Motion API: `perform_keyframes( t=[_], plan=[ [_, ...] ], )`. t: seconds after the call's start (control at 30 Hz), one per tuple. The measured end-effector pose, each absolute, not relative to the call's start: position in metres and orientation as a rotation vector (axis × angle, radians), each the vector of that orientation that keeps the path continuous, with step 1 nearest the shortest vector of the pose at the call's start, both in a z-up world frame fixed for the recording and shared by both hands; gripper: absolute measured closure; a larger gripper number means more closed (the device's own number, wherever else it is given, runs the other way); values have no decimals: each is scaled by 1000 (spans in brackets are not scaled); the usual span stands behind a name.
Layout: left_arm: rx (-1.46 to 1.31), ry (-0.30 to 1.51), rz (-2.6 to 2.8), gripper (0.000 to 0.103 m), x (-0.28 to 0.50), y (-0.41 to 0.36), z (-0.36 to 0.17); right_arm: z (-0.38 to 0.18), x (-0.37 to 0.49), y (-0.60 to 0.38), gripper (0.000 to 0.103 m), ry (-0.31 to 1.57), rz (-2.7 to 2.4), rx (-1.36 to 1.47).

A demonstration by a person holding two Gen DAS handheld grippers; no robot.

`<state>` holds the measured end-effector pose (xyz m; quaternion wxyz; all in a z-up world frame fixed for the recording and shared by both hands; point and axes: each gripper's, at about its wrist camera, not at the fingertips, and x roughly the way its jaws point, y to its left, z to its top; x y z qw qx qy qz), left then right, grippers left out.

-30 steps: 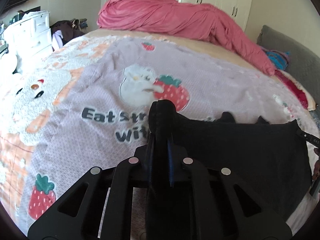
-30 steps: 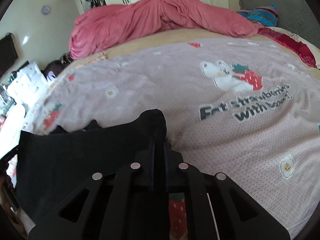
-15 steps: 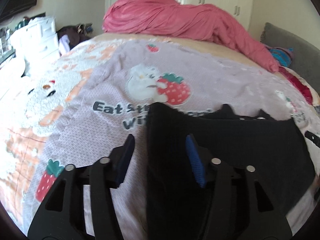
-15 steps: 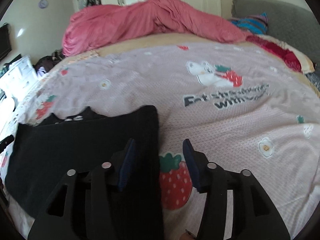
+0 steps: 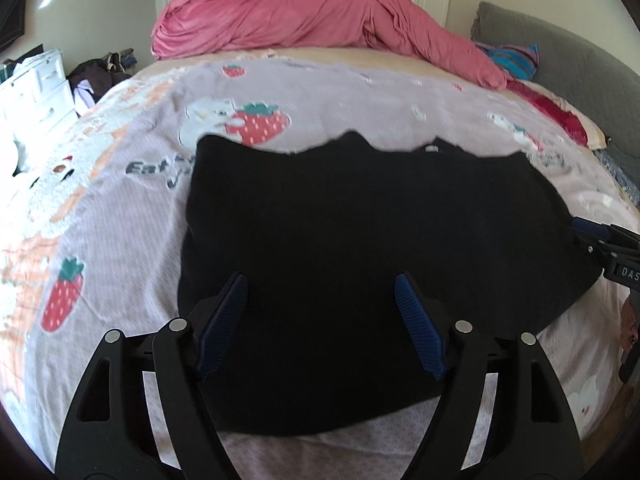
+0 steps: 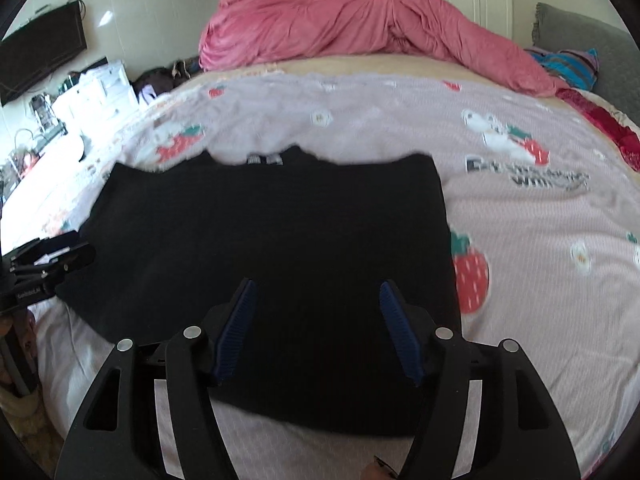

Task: Fold small clothes
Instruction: 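Move both open grippers to one long side edge of the folded shirt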

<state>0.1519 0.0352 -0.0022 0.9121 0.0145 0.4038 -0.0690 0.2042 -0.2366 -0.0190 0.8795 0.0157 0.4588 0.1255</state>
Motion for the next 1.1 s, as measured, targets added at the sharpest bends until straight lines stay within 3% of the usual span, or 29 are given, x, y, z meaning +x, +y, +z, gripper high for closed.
perform_keyframes(
  t=[0.5, 0.57, 0.7, 0.8, 0.83, 0.93, 1.1],
  plan=[
    [66, 864, -144, 26, 132, 31, -15, -37, 167, -246, 32, 1008, 229, 64],
    [66, 865, -149, 25, 129, 32, -16, -36, 165, -247, 30, 1003, 232, 83],
    [55, 867, -164, 25, 124, 34, -14, -29, 159, -246, 16, 975, 258, 128],
    [16, 865, -189, 22, 121, 42, -9, -21, 156, -234, 14, 941, 288, 106],
    [-7, 864, -201, 21, 120, 47, -6, -18, 155, -229, 8, 931, 296, 96],
    [-53, 840, -193, 15, 116, 62, 3, -11, 153, -209, 8, 904, 334, 65],
    [-118, 811, -149, 14, 116, 92, 12, -6, 153, -164, 7, 886, 402, -34]
  ],
)
